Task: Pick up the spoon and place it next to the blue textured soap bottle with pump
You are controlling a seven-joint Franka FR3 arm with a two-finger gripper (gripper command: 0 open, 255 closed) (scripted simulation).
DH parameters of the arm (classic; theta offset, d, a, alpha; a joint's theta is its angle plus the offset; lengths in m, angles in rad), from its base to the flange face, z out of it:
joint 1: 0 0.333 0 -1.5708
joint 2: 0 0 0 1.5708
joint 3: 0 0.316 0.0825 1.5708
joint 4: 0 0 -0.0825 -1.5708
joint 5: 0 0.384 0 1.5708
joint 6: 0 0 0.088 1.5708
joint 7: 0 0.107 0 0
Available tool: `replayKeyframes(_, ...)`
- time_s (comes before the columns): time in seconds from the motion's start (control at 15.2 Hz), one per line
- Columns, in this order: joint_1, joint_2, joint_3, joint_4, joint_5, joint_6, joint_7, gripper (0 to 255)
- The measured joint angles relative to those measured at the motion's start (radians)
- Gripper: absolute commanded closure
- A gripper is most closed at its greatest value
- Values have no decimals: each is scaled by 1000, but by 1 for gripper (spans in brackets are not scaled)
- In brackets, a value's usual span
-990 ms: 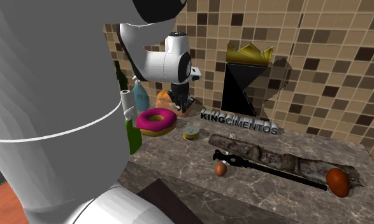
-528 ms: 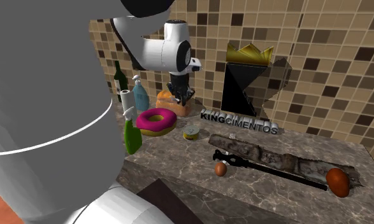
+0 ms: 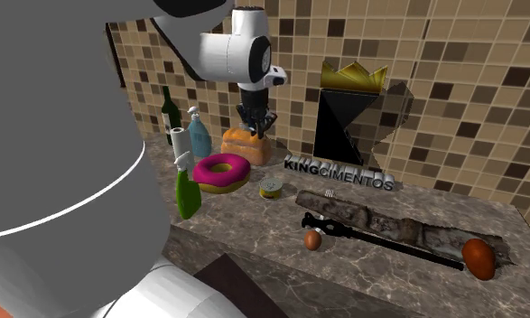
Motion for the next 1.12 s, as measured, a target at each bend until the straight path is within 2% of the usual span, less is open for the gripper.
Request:
replayKeyframes(0.33,0,-22,-3,44,7,-65,-4,255)
replayKeyframes(0.46,10,-11,13,69,-6,-79,29,255)
replayKeyframes(0.79,55,95,73,186,-88,-97,176,255)
replayKeyframes(1.12,126,208,119,322,-185,-137,334,255)
